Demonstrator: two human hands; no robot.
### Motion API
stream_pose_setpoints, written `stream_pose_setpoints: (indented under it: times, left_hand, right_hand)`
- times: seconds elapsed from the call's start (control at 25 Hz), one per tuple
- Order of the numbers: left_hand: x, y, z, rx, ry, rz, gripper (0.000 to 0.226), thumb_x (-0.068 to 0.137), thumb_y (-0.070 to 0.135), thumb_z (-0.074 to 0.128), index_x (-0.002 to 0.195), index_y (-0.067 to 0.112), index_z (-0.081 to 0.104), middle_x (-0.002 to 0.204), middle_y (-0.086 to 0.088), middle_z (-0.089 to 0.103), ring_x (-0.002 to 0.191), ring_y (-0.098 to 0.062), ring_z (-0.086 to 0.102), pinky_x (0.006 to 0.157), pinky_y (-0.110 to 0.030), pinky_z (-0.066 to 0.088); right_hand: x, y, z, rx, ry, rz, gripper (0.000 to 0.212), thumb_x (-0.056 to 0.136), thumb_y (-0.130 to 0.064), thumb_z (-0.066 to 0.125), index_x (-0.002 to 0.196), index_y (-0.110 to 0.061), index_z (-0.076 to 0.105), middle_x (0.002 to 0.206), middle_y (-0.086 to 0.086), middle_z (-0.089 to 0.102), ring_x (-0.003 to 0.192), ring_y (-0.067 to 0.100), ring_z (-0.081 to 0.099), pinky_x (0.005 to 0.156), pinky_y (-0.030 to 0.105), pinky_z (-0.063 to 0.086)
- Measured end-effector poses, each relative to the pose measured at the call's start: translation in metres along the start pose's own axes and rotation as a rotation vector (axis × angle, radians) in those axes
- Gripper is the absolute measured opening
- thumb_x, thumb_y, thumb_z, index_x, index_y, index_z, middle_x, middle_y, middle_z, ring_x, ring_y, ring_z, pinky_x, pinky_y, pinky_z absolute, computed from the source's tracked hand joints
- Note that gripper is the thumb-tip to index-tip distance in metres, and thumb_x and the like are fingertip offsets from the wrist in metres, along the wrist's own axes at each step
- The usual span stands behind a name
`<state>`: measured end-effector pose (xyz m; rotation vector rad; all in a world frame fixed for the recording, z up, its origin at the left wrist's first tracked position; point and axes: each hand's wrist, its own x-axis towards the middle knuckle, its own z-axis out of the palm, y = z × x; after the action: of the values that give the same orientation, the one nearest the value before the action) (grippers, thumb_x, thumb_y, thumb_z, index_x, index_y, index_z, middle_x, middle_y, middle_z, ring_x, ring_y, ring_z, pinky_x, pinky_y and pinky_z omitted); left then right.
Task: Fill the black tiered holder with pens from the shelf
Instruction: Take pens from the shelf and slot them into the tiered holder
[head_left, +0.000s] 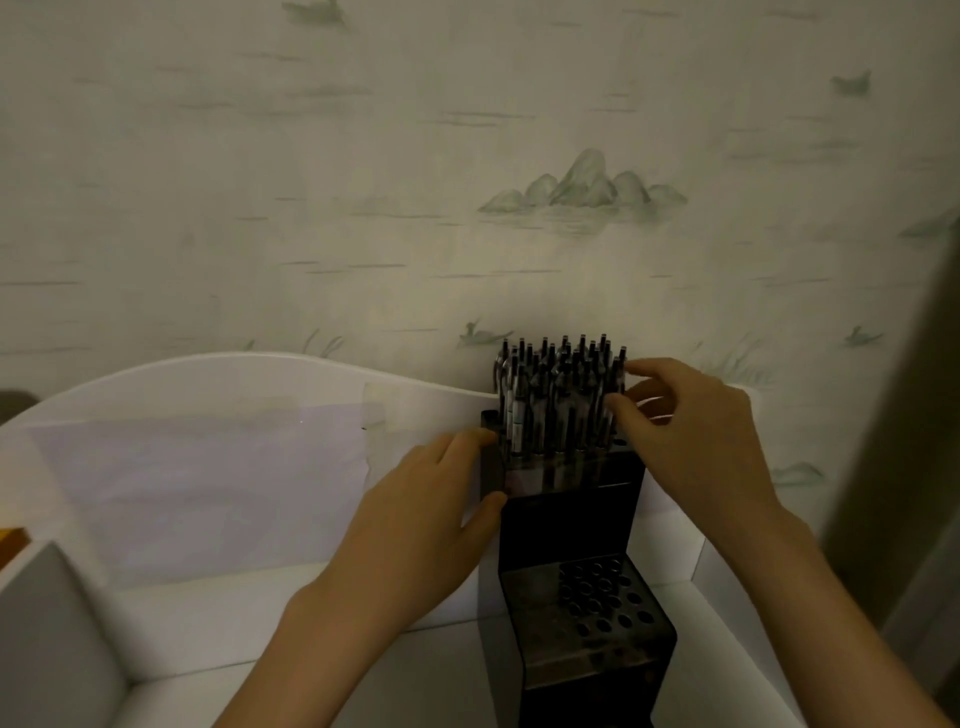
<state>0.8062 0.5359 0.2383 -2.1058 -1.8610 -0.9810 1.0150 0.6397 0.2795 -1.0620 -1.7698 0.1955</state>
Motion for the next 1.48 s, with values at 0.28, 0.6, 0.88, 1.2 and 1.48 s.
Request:
stream_pose_setpoints:
  times: [0.28,0.6,0.88,1.2,1.48]
  left_hand:
    - [-0.025,-0.003,-0.010,0.039,0.014,-0.118,0.054,0.091,0.048,0.050,0.141,0.039,0.032,0.136,0.016,0.047,0.122,-0.007,0.047,0.094,-0.028,0.046]
    - [-0.125,-0.034,-0.045,0.240,0.045,-0.446,0.051,0.091,0.052,0.046,0.139,0.043,0.028,0.139,0.021,0.044,0.120,-0.003,0.049,0.086,-0.016,0.037]
    - [-0.234,-0.054,-0.107,0.328,0.118,-0.673,0.054,0.092,0.049,0.051,0.140,0.040,0.028,0.142,0.015,0.044,0.124,-0.007,0.048,0.093,-0.025,0.049]
    - [-0.380,-0.106,-0.227,0.354,0.224,-0.771,0.055,0.092,0.047,0.052,0.142,0.039,0.029,0.141,0.017,0.043,0.125,-0.004,0.043,0.095,-0.021,0.042]
    - [-0.517,-0.172,-0.343,0.373,0.288,-0.941,0.057,0.089,0.049,0.056,0.138,0.049,0.026,0.139,0.022,0.039,0.114,0.001,0.044,0.085,-0.012,0.035]
  right_hand:
    - [-0.051,-0.035,0.013,0.217,-0.035,-0.352,0.035,0.084,-0.025,0.071,0.116,-0.010,0.067,0.097,-0.002,0.070,0.084,0.005,0.066,0.079,0.010,0.052]
    - [-0.129,-0.059,0.112,0.330,-0.569,-0.308,0.054,0.083,-0.053,0.062,0.132,-0.041,0.046,0.128,-0.020,0.055,0.111,-0.006,0.048,0.085,0.010,0.043]
    - [-0.195,-0.142,0.171,0.427,-0.843,-0.439,0.055,0.085,-0.053,0.059,0.135,-0.045,0.040,0.133,-0.023,0.050,0.119,-0.002,0.048,0.088,0.011,0.040]
    - [-0.284,-0.316,0.209,0.578,-0.844,-0.612,0.052,0.081,-0.060,0.051,0.130,-0.045,0.044,0.120,-0.024,0.055,0.109,-0.002,0.053,0.084,0.020,0.050]
    - [-0.373,-0.457,0.281,0.582,-0.922,-0.624,0.051,0.084,-0.052,0.060,0.132,-0.044,0.043,0.123,-0.021,0.056,0.110,-0.001,0.053,0.090,0.025,0.053]
